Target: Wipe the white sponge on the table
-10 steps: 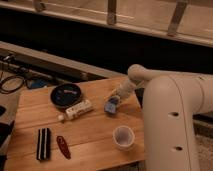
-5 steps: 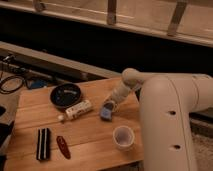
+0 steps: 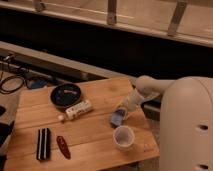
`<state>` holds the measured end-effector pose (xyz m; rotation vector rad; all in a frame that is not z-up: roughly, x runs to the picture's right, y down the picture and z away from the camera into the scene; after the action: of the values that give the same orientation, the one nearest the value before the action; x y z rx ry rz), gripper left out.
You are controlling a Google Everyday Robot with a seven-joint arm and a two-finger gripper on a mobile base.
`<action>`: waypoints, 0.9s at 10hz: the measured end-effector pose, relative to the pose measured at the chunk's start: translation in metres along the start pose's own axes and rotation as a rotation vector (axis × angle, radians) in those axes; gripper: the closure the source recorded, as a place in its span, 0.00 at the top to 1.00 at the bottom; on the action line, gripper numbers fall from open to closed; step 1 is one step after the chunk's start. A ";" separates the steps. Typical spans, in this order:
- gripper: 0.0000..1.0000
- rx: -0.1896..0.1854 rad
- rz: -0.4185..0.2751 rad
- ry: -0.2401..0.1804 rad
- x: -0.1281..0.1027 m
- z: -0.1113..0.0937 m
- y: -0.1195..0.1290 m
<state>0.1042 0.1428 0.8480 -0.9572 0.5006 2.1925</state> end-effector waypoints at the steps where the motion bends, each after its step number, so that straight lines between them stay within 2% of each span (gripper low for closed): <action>1: 0.00 -0.005 0.001 -0.007 -0.004 -0.006 -0.003; 3: 0.00 -0.014 -0.001 -0.016 -0.014 -0.014 -0.001; 5: 0.00 -0.020 -0.018 -0.010 -0.023 -0.010 0.018; 7: 0.00 -0.014 -0.063 0.017 -0.023 0.011 0.055; 9: 0.00 0.001 -0.108 0.051 -0.009 0.034 0.089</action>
<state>0.0282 0.0969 0.8841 -1.0184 0.4627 2.0755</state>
